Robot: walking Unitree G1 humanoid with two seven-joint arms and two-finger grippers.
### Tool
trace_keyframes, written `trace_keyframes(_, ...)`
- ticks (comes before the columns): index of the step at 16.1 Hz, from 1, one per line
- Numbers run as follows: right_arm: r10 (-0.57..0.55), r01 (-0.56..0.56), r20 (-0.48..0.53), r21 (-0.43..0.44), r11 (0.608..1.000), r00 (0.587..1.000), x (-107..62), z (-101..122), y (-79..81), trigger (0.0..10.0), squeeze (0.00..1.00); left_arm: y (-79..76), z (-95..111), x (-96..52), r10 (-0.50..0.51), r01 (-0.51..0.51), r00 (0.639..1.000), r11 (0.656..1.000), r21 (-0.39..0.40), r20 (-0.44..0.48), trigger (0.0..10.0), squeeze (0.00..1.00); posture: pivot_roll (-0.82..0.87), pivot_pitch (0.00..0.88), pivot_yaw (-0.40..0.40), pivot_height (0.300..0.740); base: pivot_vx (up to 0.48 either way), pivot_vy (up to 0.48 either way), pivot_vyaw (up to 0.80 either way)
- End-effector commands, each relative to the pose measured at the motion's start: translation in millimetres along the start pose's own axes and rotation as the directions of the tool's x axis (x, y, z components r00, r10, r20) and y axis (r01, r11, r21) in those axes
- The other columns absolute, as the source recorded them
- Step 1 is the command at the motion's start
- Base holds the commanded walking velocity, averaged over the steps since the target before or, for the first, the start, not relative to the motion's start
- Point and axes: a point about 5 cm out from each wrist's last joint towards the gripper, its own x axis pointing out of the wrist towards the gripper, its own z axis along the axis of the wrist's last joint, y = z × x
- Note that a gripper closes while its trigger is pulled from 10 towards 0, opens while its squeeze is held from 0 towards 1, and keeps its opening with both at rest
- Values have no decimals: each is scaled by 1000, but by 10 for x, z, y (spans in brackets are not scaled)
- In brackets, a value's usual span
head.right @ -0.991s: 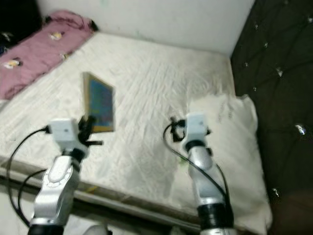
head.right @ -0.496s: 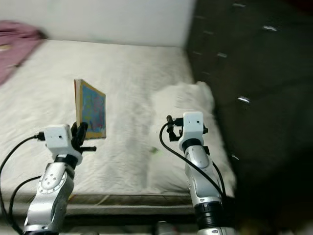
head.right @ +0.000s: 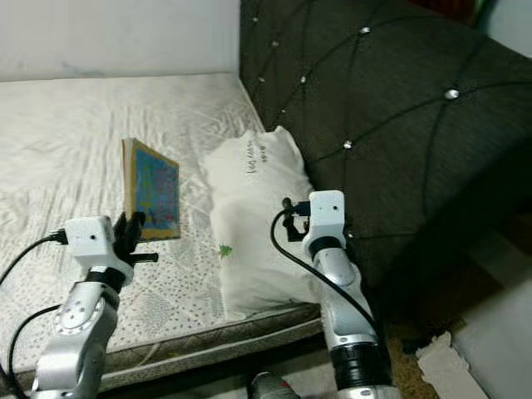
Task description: Clean up the room
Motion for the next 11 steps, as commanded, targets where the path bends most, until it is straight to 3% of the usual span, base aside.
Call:
trace_keyframes(1,2,-2,-2,-3,1000,1000,8,12,-4,10000,0,1,127,-5,-1,1,998,1000,8,66,10000,0,101,17,-43,740,0,0,0)
trace_keyframes(5,14,-14,16,-3,1000,1000,25,65,20,10000,0,32,175,-23,42,-46,996,998,50,81,10000,0,100,34,-43,740,0,0,0)
trace_keyframes(11,26,-27,27,31,999,999,-22,72,53,10000,0,107,155,-75,80,-81,995,997,20,64,10000,0,102,49,-46,740,0,0,0)
